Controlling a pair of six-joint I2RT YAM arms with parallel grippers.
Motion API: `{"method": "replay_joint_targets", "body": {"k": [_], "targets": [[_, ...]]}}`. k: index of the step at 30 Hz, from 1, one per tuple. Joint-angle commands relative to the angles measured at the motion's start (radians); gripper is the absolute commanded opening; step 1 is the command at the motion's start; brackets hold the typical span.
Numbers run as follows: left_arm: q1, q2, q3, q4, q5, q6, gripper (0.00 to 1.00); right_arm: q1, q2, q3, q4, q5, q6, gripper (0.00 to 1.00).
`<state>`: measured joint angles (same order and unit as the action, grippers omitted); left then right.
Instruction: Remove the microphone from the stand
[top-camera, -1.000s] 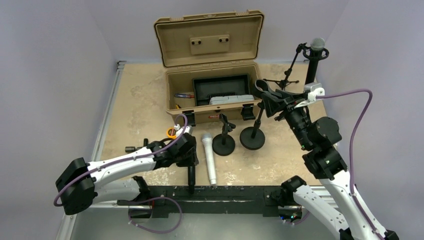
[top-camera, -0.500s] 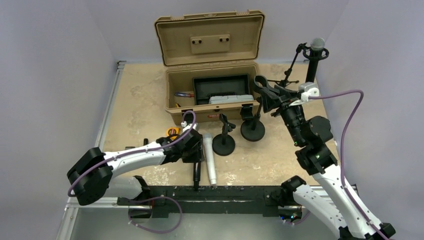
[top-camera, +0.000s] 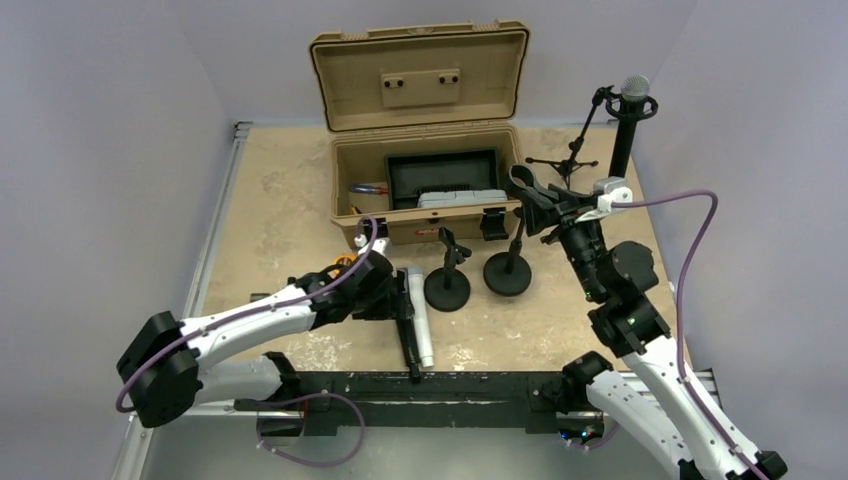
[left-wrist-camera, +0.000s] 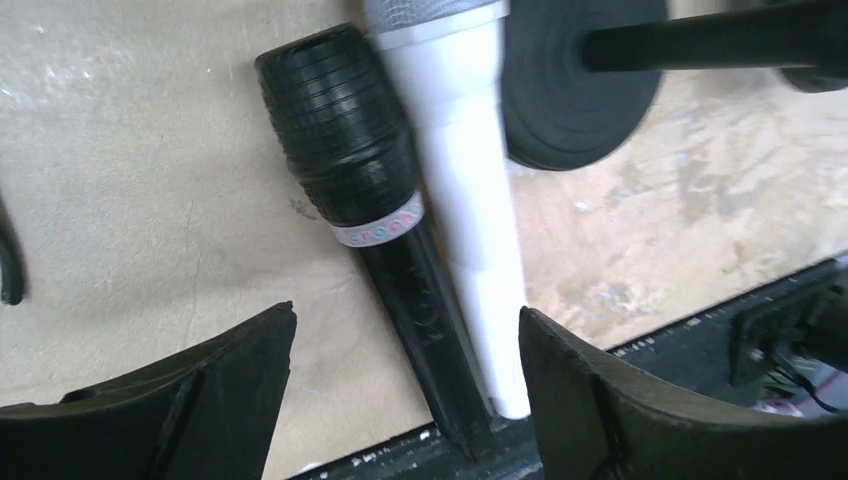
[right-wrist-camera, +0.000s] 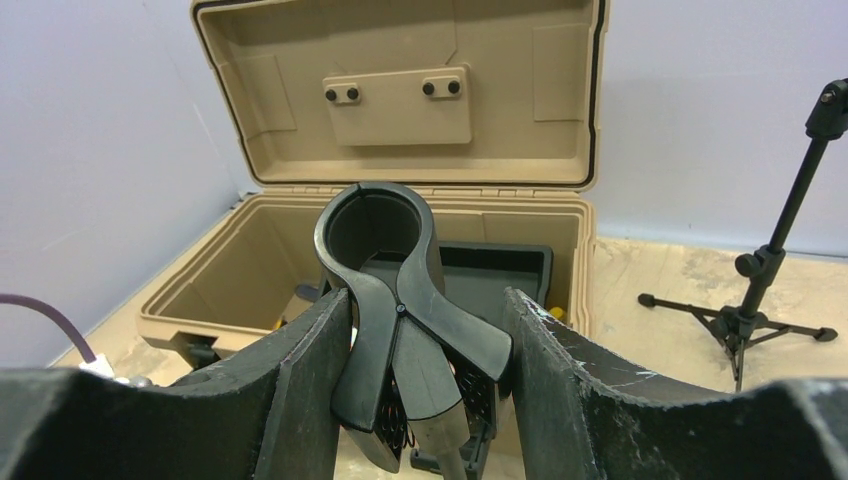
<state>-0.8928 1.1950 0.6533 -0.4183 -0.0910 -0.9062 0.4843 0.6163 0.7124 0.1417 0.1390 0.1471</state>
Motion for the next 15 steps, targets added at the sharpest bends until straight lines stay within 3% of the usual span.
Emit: {"method": "replay_joint_targets", "body": {"k": [1,7,12,15], "targets": [[0.005,-0.141,0.089,-0.054,0.016,0.074,0.81,0.002,-0.044,0.015,0.09,-0.015,0.04,0.05],[0.005,-0.28,0.27,-0.037,0.235,0.197,0.88,0.002,-0.048,0.015,0.067,-0.028,0.071,0.1],[0.004,-0.22,0.491,-0.028,0.375,0.209,0.88,0.002,-0.023,0.023,0.038,-0.049,0.116,0.15],[0.005,-0.164,0.545,0.035,0.431,0.179,0.89,0.002,-0.011,0.027,0.02,-0.061,0.138,0.22]]}}
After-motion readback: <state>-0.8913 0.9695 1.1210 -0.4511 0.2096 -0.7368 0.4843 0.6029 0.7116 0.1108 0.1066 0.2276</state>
